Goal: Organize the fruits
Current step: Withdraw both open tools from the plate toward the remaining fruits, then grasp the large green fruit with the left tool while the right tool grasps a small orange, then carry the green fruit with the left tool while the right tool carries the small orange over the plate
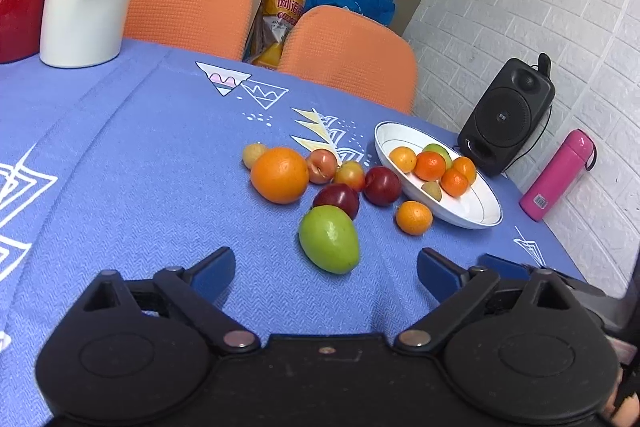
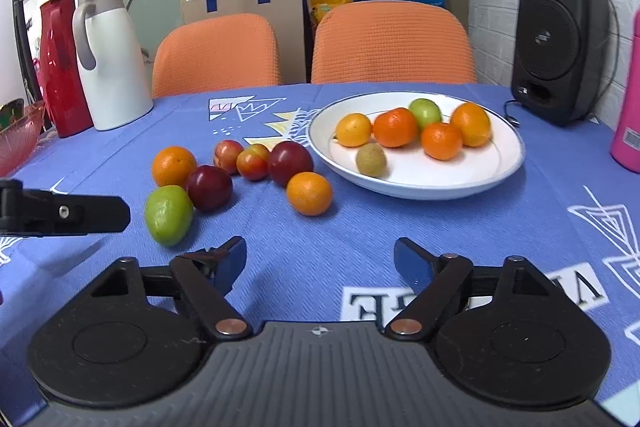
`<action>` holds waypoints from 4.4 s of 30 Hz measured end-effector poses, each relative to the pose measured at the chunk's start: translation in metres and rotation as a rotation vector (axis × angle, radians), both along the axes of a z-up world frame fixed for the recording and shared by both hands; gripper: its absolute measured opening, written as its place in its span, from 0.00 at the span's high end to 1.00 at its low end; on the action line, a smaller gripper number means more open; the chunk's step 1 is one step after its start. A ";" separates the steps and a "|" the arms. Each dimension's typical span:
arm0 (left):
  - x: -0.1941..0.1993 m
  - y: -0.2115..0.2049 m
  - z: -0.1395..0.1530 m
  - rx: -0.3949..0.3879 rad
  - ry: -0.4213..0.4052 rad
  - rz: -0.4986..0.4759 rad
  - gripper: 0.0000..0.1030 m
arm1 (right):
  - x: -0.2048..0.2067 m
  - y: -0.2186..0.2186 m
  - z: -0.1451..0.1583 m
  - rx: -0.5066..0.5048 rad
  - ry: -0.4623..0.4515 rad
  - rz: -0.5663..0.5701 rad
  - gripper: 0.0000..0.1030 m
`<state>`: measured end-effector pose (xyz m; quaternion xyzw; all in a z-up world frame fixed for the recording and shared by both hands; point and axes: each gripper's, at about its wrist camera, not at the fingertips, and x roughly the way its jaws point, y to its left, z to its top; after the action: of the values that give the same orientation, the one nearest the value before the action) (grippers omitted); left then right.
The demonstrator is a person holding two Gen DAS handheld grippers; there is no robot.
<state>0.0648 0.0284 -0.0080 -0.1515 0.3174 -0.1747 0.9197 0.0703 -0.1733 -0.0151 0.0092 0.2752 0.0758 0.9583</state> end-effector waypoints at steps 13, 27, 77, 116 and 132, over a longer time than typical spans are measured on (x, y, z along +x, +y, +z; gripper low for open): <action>0.002 0.010 0.001 -0.024 -0.008 -0.008 0.00 | 0.038 0.010 0.000 -0.017 0.025 -0.006 0.01; 0.016 0.001 -0.004 -0.022 0.009 -0.046 0.14 | 0.059 0.010 -0.002 -0.010 0.046 -0.001 0.13; 0.022 -0.040 -0.001 0.103 -0.004 -0.089 0.62 | 0.007 -0.009 0.004 0.066 0.013 0.006 0.44; 0.139 -0.127 0.019 0.088 0.032 -0.253 0.61 | 0.056 -0.074 0.017 0.035 -0.084 -0.110 0.43; 0.150 -0.142 0.007 0.130 0.029 -0.290 0.60 | 0.071 -0.072 0.008 0.035 -0.046 -0.086 0.43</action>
<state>0.2148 -0.1134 -0.0009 -0.0467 0.3597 -0.2826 0.8880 0.1413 -0.2452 -0.0070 0.0361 0.2513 0.0395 0.9664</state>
